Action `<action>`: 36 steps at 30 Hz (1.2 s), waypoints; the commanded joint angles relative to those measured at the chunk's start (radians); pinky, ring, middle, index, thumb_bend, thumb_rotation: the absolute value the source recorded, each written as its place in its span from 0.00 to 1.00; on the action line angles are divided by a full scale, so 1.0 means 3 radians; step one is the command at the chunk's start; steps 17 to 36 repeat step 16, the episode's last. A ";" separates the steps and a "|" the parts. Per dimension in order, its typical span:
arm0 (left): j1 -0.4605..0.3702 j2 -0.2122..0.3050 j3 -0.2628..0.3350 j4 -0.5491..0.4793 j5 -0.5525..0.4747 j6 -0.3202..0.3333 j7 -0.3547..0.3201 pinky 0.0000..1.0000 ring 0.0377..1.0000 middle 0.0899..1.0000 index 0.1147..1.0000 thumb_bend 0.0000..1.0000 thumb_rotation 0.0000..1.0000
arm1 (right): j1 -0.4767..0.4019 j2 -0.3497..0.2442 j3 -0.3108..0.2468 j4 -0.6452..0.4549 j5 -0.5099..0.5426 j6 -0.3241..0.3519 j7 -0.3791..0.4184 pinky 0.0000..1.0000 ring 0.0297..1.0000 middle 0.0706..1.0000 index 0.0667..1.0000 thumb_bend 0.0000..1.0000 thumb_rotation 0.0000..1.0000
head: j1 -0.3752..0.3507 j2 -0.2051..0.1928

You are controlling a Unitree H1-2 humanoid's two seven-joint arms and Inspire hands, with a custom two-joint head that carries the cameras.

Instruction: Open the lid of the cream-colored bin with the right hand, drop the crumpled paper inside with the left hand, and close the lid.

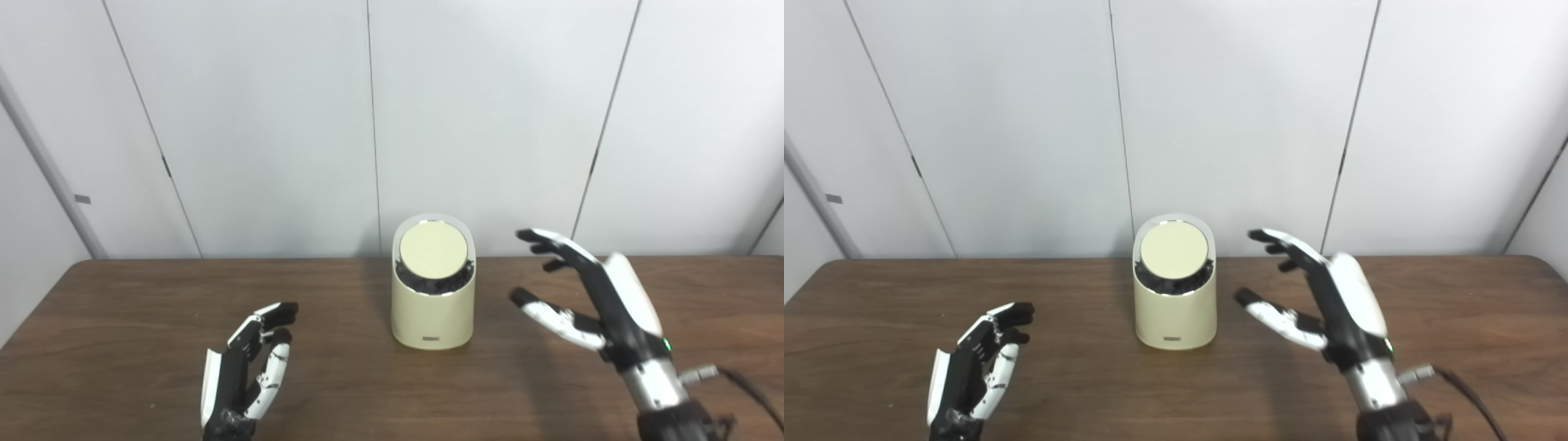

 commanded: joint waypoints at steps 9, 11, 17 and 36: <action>-0.0077 0.0100 0.0075 -0.0131 -0.0099 -0.0221 0.0007 0.63 0.71 0.72 0.68 0.24 0.71 | 0.0145 0.0077 0.0136 0.0425 0.0588 -0.0833 -0.0912 0.80 0.84 0.83 0.80 0.27 0.77 | 0.0020 -0.0035; -0.0076 0.0090 0.0081 -0.0144 -0.0130 -0.0231 0.0008 0.63 0.71 0.72 0.68 0.22 0.71 | 0.0169 0.0048 0.0197 0.0467 0.0653 -0.0833 -0.0980 0.80 0.84 0.83 0.80 0.27 0.76 | 0.0022 -0.0040; -0.0084 0.0063 0.0095 -0.0158 -0.0156 -0.0276 0.0019 0.63 0.71 0.72 0.68 0.19 0.71 | 0.0227 0.0042 0.0234 0.0588 0.0794 -0.0833 -0.1116 0.74 0.79 0.79 0.77 0.28 0.64 | 0.0032 -0.0059; -0.0084 0.0063 0.0095 -0.0158 -0.0156 -0.0276 0.0019 0.63 0.71 0.72 0.68 0.19 0.71 | 0.0227 0.0042 0.0234 0.0588 0.0794 -0.0833 -0.1116 0.74 0.79 0.79 0.77 0.28 0.64 | 0.0032 -0.0059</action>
